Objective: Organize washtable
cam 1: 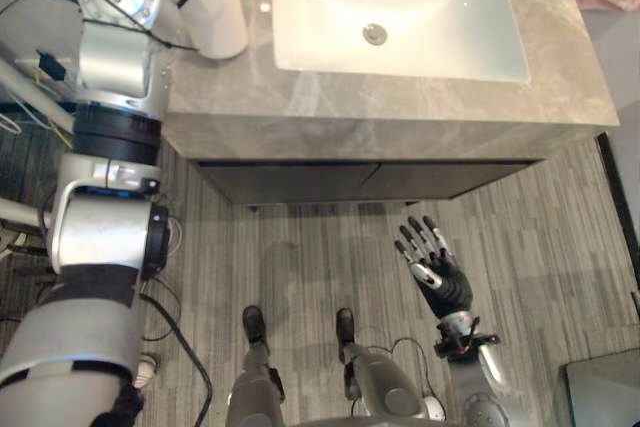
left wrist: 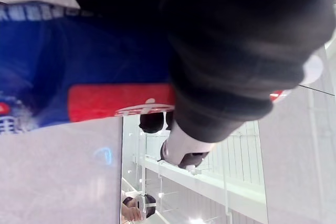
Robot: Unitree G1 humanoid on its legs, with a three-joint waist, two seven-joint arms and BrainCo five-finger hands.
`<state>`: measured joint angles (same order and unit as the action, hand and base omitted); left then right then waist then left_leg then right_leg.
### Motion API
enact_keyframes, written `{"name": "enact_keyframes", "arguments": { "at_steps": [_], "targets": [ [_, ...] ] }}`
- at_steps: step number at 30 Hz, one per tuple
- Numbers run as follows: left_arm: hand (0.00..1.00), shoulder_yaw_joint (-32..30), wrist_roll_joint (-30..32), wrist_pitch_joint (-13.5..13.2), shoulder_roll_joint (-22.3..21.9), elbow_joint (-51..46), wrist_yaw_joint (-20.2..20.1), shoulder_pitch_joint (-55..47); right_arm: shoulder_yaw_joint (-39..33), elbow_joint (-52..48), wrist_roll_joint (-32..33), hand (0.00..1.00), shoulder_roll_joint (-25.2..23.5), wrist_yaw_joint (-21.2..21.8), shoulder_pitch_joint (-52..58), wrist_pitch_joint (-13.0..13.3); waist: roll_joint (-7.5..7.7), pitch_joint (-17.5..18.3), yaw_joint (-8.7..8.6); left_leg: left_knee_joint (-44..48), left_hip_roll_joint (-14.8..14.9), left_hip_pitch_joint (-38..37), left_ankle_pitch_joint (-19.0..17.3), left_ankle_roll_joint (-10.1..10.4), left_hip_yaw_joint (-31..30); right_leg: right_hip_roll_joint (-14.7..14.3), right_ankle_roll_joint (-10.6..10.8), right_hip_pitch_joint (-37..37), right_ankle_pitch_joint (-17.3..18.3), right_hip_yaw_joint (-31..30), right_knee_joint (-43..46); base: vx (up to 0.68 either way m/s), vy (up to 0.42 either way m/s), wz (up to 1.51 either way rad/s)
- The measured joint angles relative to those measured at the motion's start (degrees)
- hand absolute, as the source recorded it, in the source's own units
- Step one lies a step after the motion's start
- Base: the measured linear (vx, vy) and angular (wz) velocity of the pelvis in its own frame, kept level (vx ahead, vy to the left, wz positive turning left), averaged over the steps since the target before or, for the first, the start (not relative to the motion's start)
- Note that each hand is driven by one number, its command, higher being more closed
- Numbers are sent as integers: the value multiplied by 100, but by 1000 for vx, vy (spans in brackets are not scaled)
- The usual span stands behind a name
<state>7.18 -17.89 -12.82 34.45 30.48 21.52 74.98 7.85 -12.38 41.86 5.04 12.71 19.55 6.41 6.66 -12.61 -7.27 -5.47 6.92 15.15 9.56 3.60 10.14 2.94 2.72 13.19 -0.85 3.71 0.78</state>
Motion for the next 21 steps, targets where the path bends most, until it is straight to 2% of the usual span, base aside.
{"name": "enact_keyframes", "arguments": {
  "at_steps": [10, 21],
  "targets": [
    [100, -60, -7, 1, -21, -57, -14, -431, 0, 11, 35, 0, 17, 1, 1, -3, -6, -4, 21, 0, -3, -40, 29, 6, -76, 2, 0, -76, 0, 80, 1, -10, 2, 3],
    [100, -153, -64, 0, -260, -140, -31, -804, -1, 31, 34, 0, 132, 9, 11, -24, -43, -26, 32, -1, -3, -87, 29, 7, -77, 2, 0, -118, 0, 80, 5, 0, 0, 0]
  ]
}}
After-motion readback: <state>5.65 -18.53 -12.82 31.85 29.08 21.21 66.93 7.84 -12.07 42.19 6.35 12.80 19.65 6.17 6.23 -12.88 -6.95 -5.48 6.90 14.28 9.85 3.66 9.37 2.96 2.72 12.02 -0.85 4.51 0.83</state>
